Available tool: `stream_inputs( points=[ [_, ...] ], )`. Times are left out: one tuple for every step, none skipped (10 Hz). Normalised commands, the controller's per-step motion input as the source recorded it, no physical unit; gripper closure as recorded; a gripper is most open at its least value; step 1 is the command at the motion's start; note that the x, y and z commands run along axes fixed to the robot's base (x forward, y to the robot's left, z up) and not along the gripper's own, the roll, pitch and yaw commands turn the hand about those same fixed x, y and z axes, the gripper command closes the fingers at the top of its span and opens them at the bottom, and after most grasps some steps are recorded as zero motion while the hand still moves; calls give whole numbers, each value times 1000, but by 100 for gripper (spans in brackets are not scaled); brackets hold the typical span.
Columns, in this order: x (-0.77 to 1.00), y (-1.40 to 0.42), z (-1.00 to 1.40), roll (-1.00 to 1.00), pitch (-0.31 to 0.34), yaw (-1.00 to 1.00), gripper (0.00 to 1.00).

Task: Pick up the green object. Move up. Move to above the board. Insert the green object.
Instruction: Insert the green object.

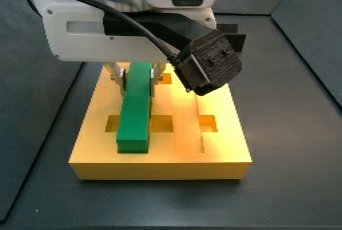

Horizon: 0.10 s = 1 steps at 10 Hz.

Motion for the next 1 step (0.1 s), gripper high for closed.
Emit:
stream_inputs(
  points=[
    [0,0,0,0,0,0,100]
  ],
)
